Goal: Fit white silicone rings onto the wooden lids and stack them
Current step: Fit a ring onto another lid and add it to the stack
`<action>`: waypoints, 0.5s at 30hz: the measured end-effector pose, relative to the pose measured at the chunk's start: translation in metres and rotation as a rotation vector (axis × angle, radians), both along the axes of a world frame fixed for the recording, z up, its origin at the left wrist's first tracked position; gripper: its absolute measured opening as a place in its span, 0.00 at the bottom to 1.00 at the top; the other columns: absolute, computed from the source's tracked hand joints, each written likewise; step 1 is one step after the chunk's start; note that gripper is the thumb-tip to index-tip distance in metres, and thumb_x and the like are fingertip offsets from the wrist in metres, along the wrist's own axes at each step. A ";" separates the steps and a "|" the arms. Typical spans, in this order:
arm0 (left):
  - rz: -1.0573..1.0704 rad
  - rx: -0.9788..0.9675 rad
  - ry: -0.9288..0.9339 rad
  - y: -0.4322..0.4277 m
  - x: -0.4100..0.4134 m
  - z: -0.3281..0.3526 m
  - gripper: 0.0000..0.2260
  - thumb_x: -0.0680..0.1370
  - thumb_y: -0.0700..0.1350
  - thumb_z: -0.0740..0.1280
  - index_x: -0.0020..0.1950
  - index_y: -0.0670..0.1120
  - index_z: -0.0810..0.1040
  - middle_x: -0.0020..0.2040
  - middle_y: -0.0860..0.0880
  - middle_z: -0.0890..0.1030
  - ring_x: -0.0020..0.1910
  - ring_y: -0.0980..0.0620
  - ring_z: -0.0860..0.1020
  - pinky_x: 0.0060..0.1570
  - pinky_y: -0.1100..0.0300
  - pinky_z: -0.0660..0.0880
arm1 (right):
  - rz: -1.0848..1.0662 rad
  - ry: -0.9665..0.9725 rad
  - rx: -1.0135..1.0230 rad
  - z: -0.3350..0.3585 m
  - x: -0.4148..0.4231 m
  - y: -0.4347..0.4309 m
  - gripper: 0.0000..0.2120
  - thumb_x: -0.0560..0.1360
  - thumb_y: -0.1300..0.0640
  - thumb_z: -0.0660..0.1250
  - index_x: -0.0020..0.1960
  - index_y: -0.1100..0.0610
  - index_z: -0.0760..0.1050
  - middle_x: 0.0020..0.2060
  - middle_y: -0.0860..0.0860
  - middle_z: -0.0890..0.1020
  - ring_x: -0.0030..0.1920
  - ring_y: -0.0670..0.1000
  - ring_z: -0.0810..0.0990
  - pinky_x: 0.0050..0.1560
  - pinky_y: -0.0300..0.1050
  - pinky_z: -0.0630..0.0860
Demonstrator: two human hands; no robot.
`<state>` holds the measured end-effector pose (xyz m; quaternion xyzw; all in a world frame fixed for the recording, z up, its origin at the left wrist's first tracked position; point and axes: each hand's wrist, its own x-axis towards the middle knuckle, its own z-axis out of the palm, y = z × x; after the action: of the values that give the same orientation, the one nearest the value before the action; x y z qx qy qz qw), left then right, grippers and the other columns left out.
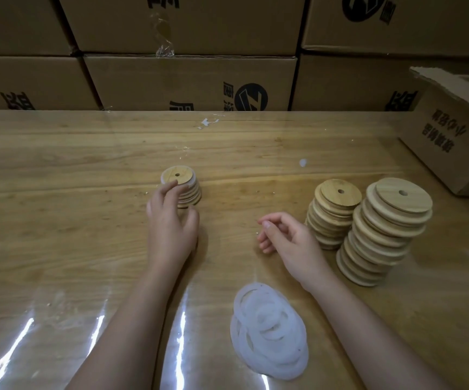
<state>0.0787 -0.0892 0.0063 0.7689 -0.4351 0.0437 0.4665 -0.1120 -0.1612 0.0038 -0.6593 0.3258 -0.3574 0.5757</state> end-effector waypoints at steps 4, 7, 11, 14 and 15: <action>-0.223 -0.126 0.001 -0.003 -0.025 0.006 0.12 0.73 0.37 0.63 0.55 0.41 0.77 0.57 0.46 0.75 0.60 0.52 0.72 0.61 0.58 0.68 | 0.010 0.056 -0.059 -0.001 0.000 0.000 0.06 0.78 0.62 0.62 0.47 0.55 0.77 0.33 0.48 0.80 0.35 0.45 0.79 0.37 0.37 0.76; -0.432 -0.110 -0.019 -0.006 -0.048 0.007 0.10 0.75 0.39 0.63 0.54 0.42 0.78 0.55 0.49 0.77 0.58 0.59 0.73 0.59 0.65 0.68 | 0.011 0.106 -0.110 -0.003 0.000 0.000 0.05 0.77 0.60 0.63 0.46 0.53 0.77 0.33 0.48 0.80 0.35 0.45 0.80 0.38 0.40 0.76; -0.563 0.033 0.269 -0.015 -0.075 0.012 0.07 0.78 0.43 0.65 0.55 0.50 0.78 0.51 0.52 0.79 0.49 0.61 0.77 0.48 0.65 0.74 | -0.013 0.137 -0.167 -0.004 -0.001 0.001 0.09 0.78 0.58 0.62 0.44 0.45 0.77 0.33 0.50 0.82 0.35 0.50 0.80 0.40 0.51 0.77; -0.455 0.141 0.374 -0.031 -0.091 0.024 0.06 0.77 0.47 0.65 0.53 0.50 0.79 0.47 0.51 0.81 0.47 0.54 0.79 0.48 0.52 0.77 | -0.030 0.183 -0.201 -0.002 -0.001 -0.001 0.14 0.75 0.63 0.62 0.47 0.42 0.76 0.40 0.53 0.84 0.42 0.52 0.82 0.44 0.51 0.77; -0.426 0.175 0.404 -0.036 -0.095 0.029 0.06 0.77 0.49 0.65 0.52 0.50 0.79 0.46 0.52 0.81 0.47 0.52 0.80 0.50 0.50 0.77 | -0.038 0.206 -0.211 -0.001 -0.001 -0.001 0.13 0.74 0.64 0.63 0.49 0.46 0.76 0.41 0.55 0.84 0.43 0.52 0.82 0.45 0.51 0.77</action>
<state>-0.0167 -0.1257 0.0354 0.6908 -0.4871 -0.2465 0.4740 -0.1126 -0.1625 0.0023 -0.7430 0.3562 -0.3309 0.4599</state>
